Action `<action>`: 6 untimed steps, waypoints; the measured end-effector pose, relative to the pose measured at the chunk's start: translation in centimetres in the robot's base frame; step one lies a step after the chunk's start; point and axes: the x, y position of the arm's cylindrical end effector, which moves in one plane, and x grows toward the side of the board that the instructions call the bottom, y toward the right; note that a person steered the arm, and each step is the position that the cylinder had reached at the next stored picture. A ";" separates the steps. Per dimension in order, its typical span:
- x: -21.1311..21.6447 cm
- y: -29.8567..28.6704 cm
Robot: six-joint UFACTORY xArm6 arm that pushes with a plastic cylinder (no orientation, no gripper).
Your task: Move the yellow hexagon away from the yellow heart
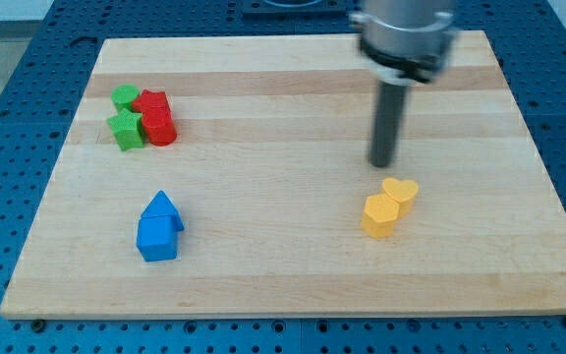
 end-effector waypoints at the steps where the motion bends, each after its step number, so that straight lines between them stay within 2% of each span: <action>1: 3.2 3.0; 3: 10.4 3.0; 4: 9.7 -1.9; 6: 4.6 -10.3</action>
